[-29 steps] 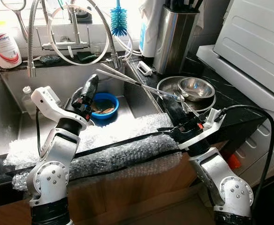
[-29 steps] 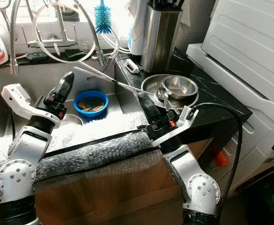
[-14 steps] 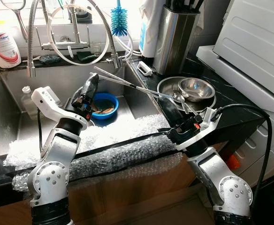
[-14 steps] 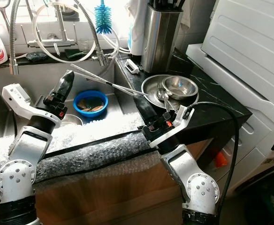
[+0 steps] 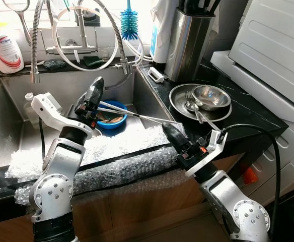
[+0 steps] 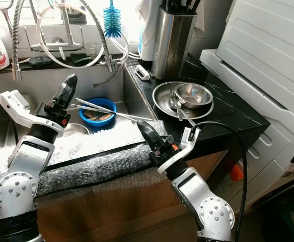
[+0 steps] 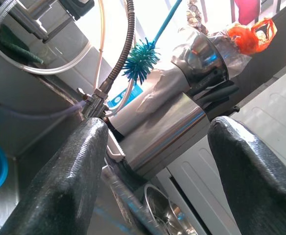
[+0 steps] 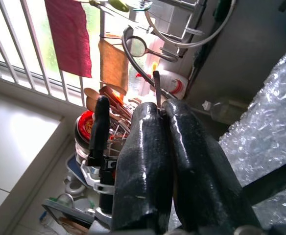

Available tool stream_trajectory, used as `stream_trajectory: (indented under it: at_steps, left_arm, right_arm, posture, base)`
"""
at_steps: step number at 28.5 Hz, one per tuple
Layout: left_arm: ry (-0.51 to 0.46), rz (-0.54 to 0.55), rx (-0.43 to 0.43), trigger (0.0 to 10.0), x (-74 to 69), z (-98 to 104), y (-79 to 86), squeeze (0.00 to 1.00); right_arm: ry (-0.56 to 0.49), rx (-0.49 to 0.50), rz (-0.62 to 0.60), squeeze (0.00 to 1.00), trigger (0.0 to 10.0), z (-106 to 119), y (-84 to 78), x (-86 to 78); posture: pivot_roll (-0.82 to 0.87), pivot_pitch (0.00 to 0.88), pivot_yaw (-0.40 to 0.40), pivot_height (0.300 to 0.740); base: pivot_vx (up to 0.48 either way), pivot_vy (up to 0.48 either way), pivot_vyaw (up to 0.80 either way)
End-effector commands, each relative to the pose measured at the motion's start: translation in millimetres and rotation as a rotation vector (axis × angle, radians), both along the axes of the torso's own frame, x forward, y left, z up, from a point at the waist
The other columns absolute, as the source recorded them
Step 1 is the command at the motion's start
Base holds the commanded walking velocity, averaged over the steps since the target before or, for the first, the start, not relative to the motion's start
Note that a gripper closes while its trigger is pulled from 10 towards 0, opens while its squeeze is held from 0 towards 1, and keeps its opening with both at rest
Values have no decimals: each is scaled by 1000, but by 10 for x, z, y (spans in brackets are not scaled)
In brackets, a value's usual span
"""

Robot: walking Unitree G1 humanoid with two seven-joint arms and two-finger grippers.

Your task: Kitchen organization

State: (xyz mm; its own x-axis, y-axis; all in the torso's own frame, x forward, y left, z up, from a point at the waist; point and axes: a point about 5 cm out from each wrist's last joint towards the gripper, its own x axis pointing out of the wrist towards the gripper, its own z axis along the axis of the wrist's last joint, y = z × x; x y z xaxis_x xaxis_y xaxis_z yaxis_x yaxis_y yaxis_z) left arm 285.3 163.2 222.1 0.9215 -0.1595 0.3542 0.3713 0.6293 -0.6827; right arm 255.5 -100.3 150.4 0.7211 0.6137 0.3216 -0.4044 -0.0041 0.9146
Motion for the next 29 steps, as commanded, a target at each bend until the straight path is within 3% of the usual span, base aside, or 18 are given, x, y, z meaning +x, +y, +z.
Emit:
stream_trajectory:
  at_steps: [1,8,15,29]
  left_arm:
    - [-23,-1,13,10000,-23,54,-15,0]
    - [0,20,18,10000,-12,18,2,0]
    - [60,-32,64,10000,-15,-82,-54,0]
    - [56,-84,69,10000,-23,-89,-114,0]
  right_arm:
    - [-29,83,-15,0,10000,82,63,-13]
    - [-37,81,-7,0,10000,77,87,-30]
    - [-65,97,2,0,10000,105,92,-58]
    - [-67,117,29,0,10000,103,115,-82]
  posture:
    - [-33,12,-94,727]
    - [-35,8,-91,727]
    - [-39,0,-85,727]
    - [-34,0,-85,727]
  base:
    - [0,0,0]
    - [0,0,0]
    - [0,0,0]
    - [0,0,0]
